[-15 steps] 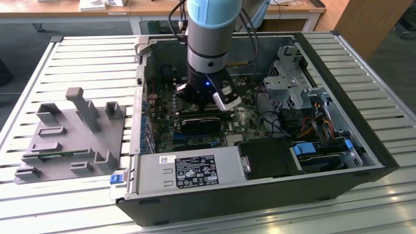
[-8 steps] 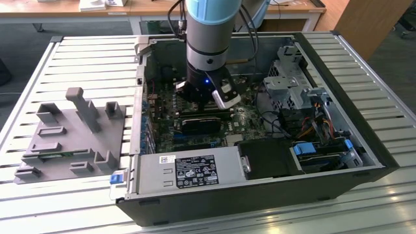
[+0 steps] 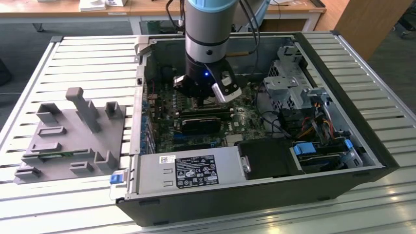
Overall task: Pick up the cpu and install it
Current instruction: 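Install the second cpu locking lever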
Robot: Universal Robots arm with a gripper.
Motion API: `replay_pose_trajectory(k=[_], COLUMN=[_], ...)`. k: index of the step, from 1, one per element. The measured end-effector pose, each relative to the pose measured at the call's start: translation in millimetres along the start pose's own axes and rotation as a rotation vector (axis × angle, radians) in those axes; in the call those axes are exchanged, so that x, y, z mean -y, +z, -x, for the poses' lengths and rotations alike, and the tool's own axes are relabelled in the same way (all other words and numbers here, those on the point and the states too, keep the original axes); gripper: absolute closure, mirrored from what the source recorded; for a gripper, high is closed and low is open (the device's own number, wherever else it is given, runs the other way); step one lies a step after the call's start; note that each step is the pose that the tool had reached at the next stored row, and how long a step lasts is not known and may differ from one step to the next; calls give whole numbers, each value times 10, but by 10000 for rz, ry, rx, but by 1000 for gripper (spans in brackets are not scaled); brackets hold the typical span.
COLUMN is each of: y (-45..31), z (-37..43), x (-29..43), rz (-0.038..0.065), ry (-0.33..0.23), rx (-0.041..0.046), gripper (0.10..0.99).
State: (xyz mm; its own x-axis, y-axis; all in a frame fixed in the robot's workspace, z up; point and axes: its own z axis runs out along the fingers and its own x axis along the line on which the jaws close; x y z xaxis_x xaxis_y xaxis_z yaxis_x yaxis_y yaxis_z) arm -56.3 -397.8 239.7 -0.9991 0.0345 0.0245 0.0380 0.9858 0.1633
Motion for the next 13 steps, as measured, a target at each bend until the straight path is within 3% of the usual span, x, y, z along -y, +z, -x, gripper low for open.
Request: replay_pose_trajectory(k=[9, 13], y=[-229, -233], z=[-44, -20], x=[-37, -40], rz=[1, 3], ry=[-1, 5], rx=[1, -26], gripper=[980, 980])
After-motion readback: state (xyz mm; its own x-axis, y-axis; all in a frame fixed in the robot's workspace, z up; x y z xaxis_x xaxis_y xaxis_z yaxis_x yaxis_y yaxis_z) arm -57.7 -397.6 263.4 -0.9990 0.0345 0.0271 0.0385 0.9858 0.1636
